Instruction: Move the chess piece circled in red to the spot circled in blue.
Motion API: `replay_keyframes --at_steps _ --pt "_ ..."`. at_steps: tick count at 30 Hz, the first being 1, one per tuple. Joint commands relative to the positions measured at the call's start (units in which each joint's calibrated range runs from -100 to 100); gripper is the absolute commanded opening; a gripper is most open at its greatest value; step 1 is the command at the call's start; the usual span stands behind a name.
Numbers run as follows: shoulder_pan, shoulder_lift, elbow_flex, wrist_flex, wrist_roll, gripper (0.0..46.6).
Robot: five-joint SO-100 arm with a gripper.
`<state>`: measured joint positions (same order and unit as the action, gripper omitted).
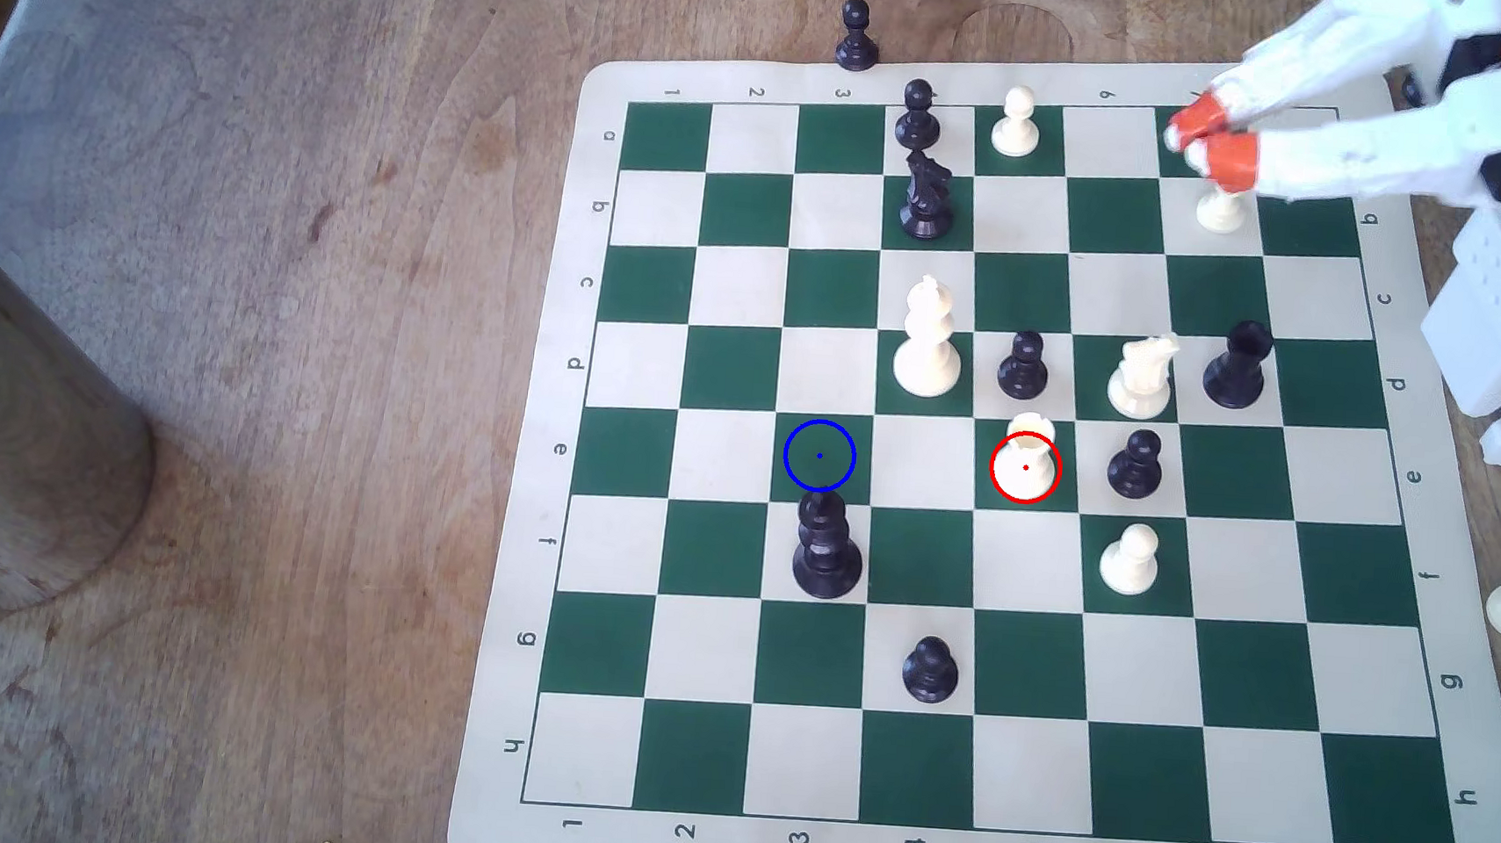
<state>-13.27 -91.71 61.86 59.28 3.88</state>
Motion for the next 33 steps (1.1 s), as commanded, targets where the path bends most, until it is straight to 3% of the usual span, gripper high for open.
replay_keyframes --at_steps 1,2,5,10,17,20,25,33 --pt "-0.5 6.0 -11.2 12.4 -7.9 0.3" --pt "-1.7 6.0 -11.2 14.1 -12.4 0.3" --pt "-2.6 10.0 -8.7 14.8 -15.1 0.3" --pt "-3.7 18.8 -9.1 13.4 -16.0 1.2" --pt "-2.5 34.4 -20.7 15.8 -16.9 5.0" --pt "-3.0 42.9 -24.1 15.4 -18.6 4.8" --pt "-3.2 50.1 -25.6 12.7 -20.2 10.6" --pt "-2.2 59.3 -28.5 9.7 -23.7 10.7"
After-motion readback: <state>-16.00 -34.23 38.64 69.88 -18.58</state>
